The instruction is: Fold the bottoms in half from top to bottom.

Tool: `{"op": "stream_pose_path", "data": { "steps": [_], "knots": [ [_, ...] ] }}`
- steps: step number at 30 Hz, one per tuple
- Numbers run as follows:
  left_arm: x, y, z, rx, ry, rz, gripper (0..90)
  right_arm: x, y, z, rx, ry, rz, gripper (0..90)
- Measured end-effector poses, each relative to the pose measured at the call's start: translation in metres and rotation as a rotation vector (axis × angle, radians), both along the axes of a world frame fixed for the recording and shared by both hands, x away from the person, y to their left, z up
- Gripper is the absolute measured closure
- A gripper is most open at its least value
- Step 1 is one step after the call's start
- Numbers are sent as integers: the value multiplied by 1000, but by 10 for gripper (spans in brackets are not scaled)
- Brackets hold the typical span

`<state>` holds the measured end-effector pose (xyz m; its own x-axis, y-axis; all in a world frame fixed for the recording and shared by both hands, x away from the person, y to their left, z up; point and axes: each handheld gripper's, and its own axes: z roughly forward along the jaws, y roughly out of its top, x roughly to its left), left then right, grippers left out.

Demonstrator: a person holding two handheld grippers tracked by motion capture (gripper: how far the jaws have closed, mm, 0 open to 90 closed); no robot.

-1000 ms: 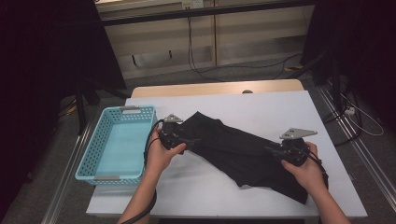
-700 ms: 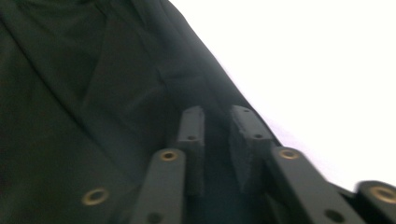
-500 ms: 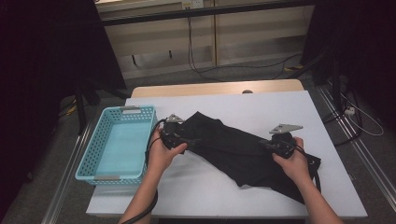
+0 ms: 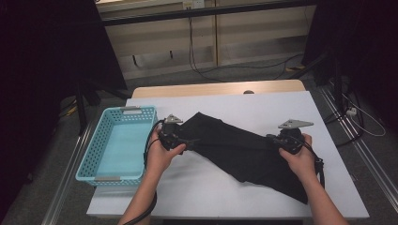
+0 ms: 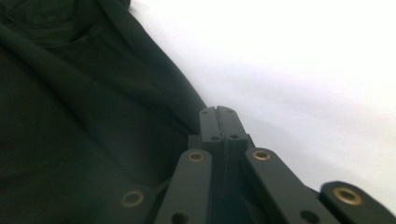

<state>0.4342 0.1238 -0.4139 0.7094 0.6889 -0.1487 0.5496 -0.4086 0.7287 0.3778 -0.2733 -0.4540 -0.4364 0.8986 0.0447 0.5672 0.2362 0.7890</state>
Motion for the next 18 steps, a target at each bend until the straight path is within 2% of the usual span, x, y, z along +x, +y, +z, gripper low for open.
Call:
{"op": "stream_pose_path", "data": {
  "steps": [5, 10, 16, 18],
  "knots": [
    [0, 3, -4, 10, 5, 3, 153, 5, -3, 1, 1, -18, -15, 900],
    [0, 2, -6, 16, 14, 1, 153, 6, -6, 1, -8, -31, -64, 889],
    [1, 0, -6, 14, 6, 10, 154, -5, -4, 8, -7, -18, -27, 748],
    [1, 0, -7, 17, 15, 4, 154, -12, -1, 11, 21, -25, 0, 704]
  ]
}}
